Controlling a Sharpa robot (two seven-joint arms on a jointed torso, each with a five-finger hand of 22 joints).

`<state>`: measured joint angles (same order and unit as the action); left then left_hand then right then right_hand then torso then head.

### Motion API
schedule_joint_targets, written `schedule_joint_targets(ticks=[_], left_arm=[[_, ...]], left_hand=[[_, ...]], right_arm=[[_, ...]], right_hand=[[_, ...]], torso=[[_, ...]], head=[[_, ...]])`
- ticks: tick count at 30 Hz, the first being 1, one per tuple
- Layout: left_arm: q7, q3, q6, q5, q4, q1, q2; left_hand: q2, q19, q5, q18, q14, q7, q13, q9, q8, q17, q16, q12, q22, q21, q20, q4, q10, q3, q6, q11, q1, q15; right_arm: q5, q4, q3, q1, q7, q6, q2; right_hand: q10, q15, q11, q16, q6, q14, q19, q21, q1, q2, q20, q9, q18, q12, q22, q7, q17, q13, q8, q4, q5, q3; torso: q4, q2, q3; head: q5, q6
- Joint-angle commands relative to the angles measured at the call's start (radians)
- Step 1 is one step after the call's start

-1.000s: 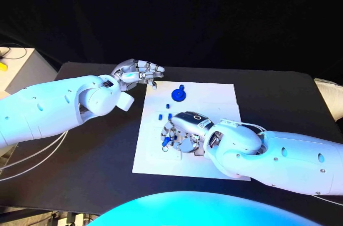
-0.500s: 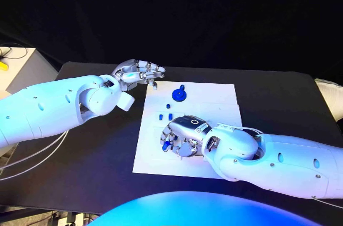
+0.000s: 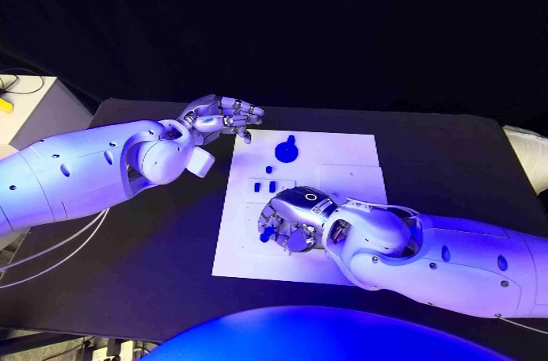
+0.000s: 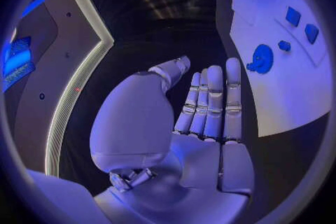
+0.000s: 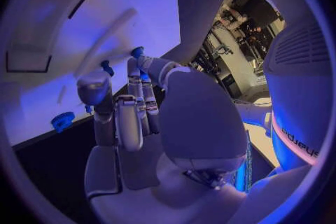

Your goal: Assemble the parts on the task board

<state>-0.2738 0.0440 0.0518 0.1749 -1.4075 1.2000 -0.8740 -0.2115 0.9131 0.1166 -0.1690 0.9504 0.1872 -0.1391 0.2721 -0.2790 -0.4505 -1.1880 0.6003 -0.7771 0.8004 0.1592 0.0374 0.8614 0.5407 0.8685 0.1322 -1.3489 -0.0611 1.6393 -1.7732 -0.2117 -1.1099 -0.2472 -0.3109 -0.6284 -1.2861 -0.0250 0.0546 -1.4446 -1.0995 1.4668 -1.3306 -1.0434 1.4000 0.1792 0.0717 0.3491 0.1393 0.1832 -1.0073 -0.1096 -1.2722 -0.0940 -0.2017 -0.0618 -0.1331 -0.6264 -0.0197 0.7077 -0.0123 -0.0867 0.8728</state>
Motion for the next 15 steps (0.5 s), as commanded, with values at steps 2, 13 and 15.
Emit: schedule_joint_targets(ticks=[2, 13, 15], left_arm=[[-0.003, -0.001, -0.017, -0.006, -0.002, 0.000, 0.001], [-0.003, -0.001, -0.016, -0.006, -0.001, 0.000, 0.001], [-0.003, -0.001, -0.016, -0.006, -0.001, 0.000, 0.001]], left_hand=[[0.006, 0.007, -0.001, -0.014, 0.003, -0.001, 0.002, -0.002, -0.007, 0.001, 0.006, 0.004, 0.002, -0.005, -0.001, 0.000, -0.008, -0.007, -0.006, -0.003, 0.000, -0.001], [0.006, 0.007, -0.001, -0.014, 0.003, -0.001, 0.002, -0.002, -0.007, 0.001, 0.006, 0.004, 0.002, -0.005, -0.001, 0.000, -0.008, -0.007, -0.006, -0.003, 0.000, -0.001], [0.006, 0.007, -0.001, -0.014, 0.003, -0.001, 0.002, -0.002, -0.007, 0.001, 0.006, 0.004, 0.002, -0.005, -0.001, 0.000, -0.008, -0.007, -0.006, -0.003, 0.000, -0.001]], right_arm=[[0.033, 0.003, -0.001, 0.004, -0.018, 0.026, 0.004], [0.022, 0.013, -0.004, 0.012, 0.005, 0.026, 0.016], [0.017, 0.014, -0.004, 0.012, 0.015, 0.028, 0.015]], right_hand=[[0.000, -0.006, -0.009, -0.002, -0.003, 0.044, 0.000, 0.003, 0.003, -0.011, -0.001, 0.061, -0.016, -0.006, -0.001, -0.007, 0.001, -0.002, -0.046, -0.003, -0.006, -0.005], [0.076, 0.022, 0.025, 0.006, 0.089, 0.039, 0.024, 0.045, -0.059, 0.056, 0.019, 0.052, -0.011, -0.066, 0.031, -0.039, 0.018, 0.010, -0.001, 0.007, -0.024, 0.022], [0.093, 0.025, 0.028, 0.006, 0.106, 0.038, 0.027, 0.054, -0.061, 0.080, 0.024, 0.047, -0.008, -0.071, 0.037, -0.037, 0.020, 0.014, 0.010, 0.015, -0.001, 0.037]], torso=[[-0.0004, 0.000, 0.0000], [0.0005, -0.001, -0.0004], [0.0003, -0.001, -0.0006]], head=[[0.001, 0.000], [0.002, 0.000], [0.001, 0.000]])
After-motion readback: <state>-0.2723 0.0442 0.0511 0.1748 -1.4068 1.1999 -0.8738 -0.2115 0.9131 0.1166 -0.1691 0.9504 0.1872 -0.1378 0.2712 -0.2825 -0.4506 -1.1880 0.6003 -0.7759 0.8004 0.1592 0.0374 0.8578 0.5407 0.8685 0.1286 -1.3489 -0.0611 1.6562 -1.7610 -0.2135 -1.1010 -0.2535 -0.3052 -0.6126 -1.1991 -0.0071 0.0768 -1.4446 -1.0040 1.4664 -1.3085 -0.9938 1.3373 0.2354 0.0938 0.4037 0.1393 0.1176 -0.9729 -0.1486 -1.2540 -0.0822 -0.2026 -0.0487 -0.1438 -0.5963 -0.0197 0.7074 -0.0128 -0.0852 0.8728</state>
